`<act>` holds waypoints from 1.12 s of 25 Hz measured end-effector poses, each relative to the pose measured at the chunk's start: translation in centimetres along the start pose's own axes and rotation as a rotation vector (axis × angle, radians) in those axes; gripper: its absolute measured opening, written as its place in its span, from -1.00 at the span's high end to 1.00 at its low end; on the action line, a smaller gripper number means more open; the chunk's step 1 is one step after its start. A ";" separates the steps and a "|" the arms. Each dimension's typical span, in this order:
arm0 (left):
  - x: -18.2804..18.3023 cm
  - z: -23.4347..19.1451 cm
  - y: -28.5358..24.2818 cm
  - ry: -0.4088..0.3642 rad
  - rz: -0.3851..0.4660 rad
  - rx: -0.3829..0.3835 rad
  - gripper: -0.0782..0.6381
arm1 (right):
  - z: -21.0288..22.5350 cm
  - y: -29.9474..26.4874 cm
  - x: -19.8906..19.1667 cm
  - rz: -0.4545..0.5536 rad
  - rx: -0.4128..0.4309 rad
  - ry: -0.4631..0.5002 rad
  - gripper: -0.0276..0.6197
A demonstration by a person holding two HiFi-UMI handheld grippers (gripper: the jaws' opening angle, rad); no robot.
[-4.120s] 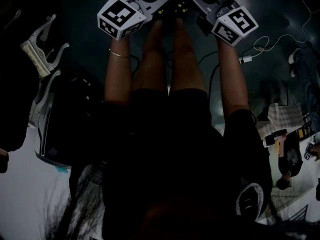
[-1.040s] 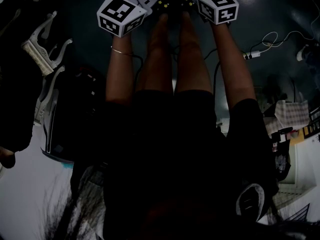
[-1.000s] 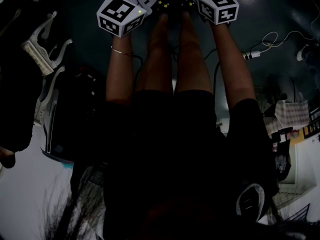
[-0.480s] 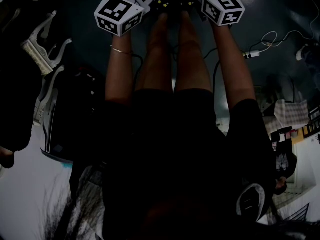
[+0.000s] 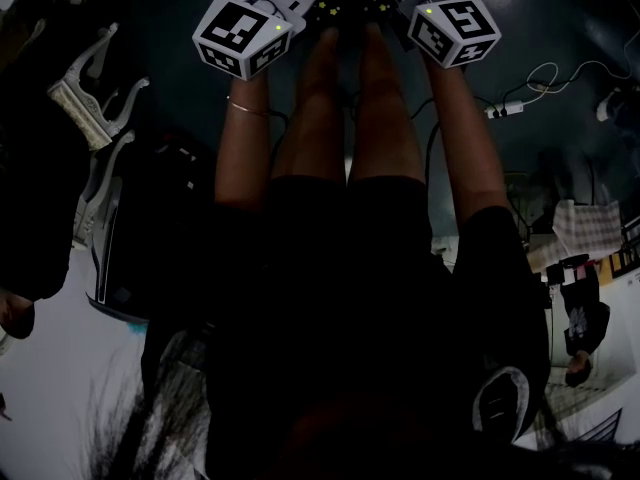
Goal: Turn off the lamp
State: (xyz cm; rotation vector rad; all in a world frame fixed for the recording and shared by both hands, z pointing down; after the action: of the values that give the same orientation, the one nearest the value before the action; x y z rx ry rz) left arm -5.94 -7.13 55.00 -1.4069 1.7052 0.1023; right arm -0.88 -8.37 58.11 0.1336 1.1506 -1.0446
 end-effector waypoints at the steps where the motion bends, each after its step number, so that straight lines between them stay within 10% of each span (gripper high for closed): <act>1: 0.2 0.1 -0.1 -0.002 0.002 -0.003 0.76 | 0.1 0.1 0.2 0.003 -0.003 0.002 0.91; 28: 5.9 7.3 2.2 -0.187 -0.065 -0.104 0.76 | -6.1 5.9 9.1 0.078 0.028 0.051 0.91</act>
State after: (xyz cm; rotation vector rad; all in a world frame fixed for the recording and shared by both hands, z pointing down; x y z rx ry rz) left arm -3.29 -6.67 45.79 -1.4794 1.5171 0.2816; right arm -0.55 -7.15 45.73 0.2269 1.1676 -0.9932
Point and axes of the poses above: the fingertips, and each gripper's own axes: y backward along the fingers, z to its right, x out of its top, the point moved 1 cm from there along y, backward along the fingers, and after that the axes turned 9 degrees about y, right-handed, at the moved point
